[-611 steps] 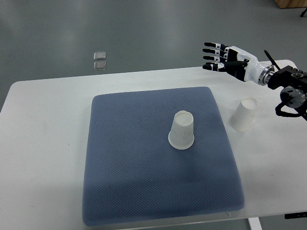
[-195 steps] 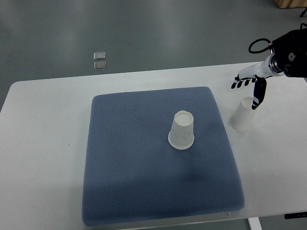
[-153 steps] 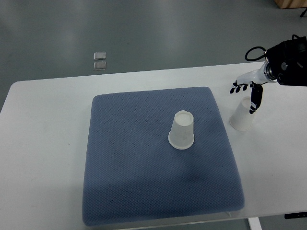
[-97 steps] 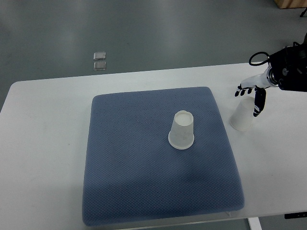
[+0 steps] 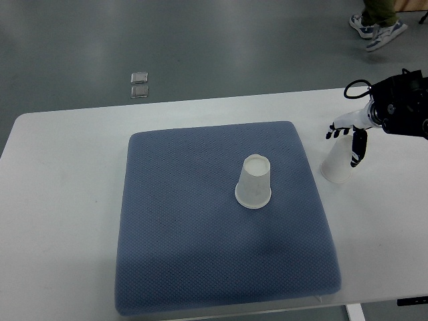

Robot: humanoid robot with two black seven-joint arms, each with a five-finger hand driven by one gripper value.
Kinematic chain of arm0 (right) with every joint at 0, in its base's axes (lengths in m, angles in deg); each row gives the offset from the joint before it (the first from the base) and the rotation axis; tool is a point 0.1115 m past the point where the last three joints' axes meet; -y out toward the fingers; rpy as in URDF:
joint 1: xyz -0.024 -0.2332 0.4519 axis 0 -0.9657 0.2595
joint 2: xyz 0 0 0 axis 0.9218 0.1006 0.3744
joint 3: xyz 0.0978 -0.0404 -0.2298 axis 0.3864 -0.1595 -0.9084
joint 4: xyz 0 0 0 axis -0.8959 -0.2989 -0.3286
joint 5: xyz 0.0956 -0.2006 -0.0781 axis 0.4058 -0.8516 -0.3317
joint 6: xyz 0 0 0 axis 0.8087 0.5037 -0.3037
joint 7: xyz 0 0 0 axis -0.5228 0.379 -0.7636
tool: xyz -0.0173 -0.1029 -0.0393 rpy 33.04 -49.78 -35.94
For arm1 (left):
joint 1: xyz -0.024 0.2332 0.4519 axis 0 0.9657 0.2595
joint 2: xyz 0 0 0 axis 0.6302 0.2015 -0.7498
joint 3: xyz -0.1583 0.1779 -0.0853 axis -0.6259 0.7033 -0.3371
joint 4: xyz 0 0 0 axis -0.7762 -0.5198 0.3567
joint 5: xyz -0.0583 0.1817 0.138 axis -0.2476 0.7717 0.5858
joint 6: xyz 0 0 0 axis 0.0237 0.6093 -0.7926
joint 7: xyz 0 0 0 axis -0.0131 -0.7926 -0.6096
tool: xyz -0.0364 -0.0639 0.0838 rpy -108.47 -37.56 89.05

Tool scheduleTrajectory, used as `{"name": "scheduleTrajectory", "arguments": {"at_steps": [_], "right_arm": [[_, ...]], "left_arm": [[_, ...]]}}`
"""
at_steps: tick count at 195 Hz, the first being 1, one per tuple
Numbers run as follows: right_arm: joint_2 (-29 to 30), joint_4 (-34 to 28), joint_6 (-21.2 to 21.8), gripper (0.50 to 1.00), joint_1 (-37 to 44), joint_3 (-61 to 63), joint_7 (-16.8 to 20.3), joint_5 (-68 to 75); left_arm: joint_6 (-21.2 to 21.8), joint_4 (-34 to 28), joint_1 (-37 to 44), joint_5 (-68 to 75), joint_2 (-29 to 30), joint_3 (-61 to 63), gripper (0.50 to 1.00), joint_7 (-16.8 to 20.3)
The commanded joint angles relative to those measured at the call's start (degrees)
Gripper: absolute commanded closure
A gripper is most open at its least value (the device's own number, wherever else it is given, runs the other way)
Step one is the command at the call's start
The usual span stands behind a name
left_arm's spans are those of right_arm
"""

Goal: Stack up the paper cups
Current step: 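Lower the right hand around the cup and close its fingers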

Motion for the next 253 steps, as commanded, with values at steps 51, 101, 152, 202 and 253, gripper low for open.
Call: {"name": "scheduleTrajectory", "arguments": {"at_steps": [51, 101, 152, 202, 253], "right_arm": [[0.01, 0.13, -0.07, 0.601, -0.15, 0.00, 0.00, 0.03], [0.10, 0.22, -0.07, 0.630, -0.32, 0.00, 0.00, 0.03], [0.28, 0.22, -1.39, 0.670, -1.20, 0.00, 0.00, 0.03], [0.36, 0.31, -1.66, 0.781, -1.29, -0.09, -0.18, -0.06], [0.28, 0.22, -2.18, 0.895, -1.11, -0.18, -0.35, -0.06]], "left_arm": [[0.03, -0.06, 0.00, -0.01, 0.00, -0.09, 0.500, -0.03], [0.03, -0.06, 0.00, -0.01, 0.00, -0.09, 0.500, -0.03], [0.03, -0.06, 0.00, -0.01, 0.00, -0.09, 0.500, -0.03], [0.03, -0.06, 0.00, -0.01, 0.00, -0.09, 0.500, 0.06], [0.03, -0.06, 0.00, -0.01, 0.00, -0.09, 0.500, -0.03]]}}
